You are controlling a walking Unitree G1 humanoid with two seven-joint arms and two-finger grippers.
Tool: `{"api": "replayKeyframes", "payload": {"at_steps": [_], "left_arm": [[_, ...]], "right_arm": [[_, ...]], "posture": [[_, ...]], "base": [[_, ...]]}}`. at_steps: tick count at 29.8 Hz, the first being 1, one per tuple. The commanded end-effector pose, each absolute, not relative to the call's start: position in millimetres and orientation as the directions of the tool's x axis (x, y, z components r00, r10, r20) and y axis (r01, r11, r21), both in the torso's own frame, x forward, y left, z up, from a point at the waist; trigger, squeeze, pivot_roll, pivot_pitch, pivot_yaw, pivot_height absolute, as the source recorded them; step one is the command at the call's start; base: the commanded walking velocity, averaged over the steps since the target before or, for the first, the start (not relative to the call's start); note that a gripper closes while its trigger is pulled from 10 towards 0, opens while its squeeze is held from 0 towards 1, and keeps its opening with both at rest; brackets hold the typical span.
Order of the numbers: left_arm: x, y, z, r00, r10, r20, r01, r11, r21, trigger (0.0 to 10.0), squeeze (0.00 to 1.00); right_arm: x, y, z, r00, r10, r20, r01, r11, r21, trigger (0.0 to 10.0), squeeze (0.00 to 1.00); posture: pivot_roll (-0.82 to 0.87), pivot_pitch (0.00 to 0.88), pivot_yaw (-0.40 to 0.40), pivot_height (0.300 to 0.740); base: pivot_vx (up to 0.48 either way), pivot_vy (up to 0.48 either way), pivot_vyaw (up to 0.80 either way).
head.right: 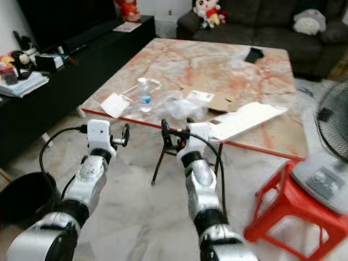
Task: Picking trash to rubbish bin
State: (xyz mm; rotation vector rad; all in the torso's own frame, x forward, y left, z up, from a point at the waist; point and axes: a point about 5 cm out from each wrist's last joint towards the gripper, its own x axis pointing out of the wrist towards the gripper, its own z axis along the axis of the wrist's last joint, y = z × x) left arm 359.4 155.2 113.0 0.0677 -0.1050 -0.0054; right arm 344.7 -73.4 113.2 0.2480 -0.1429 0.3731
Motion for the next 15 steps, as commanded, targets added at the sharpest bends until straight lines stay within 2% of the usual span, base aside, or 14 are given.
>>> {"api": "replayKeyframes", "payload": {"at_steps": [1, 15], "left_arm": [[361.4, 145.4, 117.7, 0.992, -0.030, 0.120, 0.022, 0.998, 0.062, 10.0, 0.00], [361.1, 140.0, 118.0, 0.991, -0.064, 0.121, 0.056, 0.996, 0.069, 10.0, 0.00]], "right_arm": [[347.1, -74.7, 117.8, 0.926, 0.322, 0.199, -0.364, 0.901, 0.236, 10.0, 1.00], [346.9, -77.1, 118.0, 0.929, 0.309, 0.204, -0.354, 0.903, 0.242, 10.0, 1.00]], "posture": [[-0.02, 0.000, 0.039, 0.740], [-0.01, 0.000, 0.041, 0.740]], "base": [[0.398, 0.000, 0.00], [0.402, 0.000, 0.00]]}}
